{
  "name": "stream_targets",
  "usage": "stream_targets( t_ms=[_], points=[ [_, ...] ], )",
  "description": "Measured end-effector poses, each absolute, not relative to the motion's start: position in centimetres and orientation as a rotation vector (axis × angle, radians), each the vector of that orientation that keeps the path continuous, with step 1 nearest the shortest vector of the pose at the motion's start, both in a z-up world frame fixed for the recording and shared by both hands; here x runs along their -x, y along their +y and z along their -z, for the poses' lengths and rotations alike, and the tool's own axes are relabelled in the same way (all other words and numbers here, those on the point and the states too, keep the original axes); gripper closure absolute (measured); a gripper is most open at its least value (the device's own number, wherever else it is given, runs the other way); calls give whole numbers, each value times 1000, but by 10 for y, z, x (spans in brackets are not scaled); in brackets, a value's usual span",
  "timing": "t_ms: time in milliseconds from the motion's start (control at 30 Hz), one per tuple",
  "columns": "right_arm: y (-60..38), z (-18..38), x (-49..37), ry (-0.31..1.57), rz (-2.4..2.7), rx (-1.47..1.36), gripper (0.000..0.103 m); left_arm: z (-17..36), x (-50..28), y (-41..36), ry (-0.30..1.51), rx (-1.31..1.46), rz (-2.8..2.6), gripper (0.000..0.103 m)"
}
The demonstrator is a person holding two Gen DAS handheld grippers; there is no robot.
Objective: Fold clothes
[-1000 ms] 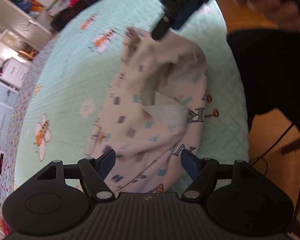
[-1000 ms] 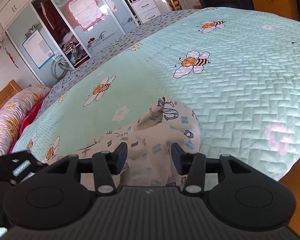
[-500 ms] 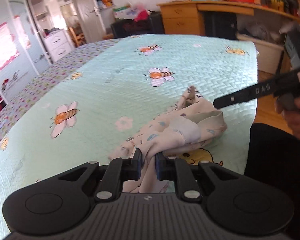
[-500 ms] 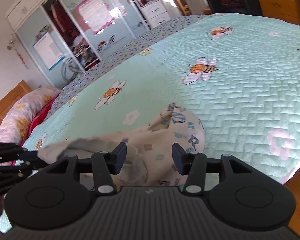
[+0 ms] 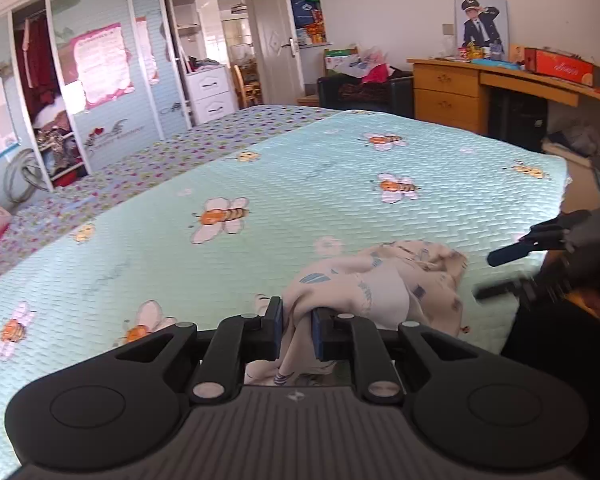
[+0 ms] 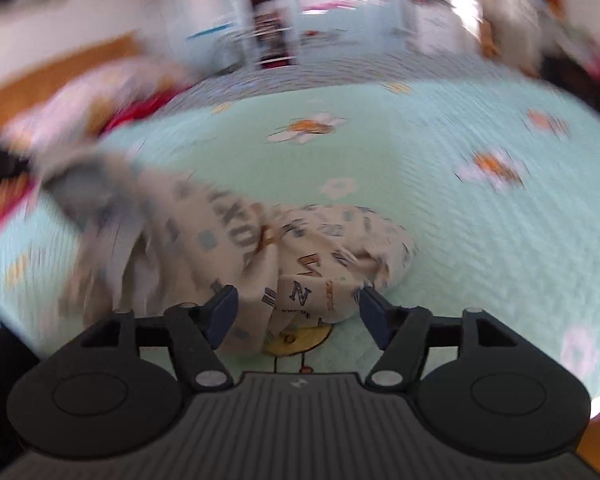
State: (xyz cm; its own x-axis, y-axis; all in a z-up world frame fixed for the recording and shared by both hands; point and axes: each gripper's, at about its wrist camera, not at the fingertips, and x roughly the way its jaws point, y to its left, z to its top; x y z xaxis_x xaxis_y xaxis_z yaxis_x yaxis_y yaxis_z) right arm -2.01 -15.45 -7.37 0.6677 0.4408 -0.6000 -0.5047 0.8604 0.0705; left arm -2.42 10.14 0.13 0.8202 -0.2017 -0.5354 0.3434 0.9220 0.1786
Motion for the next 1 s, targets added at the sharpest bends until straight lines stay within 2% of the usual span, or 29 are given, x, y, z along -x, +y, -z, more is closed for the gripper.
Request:
stream_targets(
  t_ms=[133,233,267,300,333,367,433,667,867,1000],
  points=[
    [-104,85,42,554,-635,475,30,-10,26,101,512,-285,286,85],
    [-79,99,34,554,-701,530,31,-15,25,95,497,-303,287,82],
    [-72,101,27,556,-712,521,43,-15,25,95,494,-312,287,82],
    [-67,103,19,560,-710,512,88,-16,26,96,491,-317,283,82],
    [-68,95,10,557,-666,480,98,-17,27,101,485,-314,272,82],
    [-78,76,3,518,-633,389,101,-20,27,105,477,-305,258,82],
    [-99,41,-10,446,-570,226,101,-25,28,115,461,-283,227,82],
    [-156,-20,-7,356,-461,137,97,2,33,118,527,-278,266,79],
    [-156,32,-17,571,-407,36,95,48,38,67,625,-348,481,62],
    [-159,39,-19,592,-393,-44,95,77,30,36,650,-541,533,60]
  ],
)
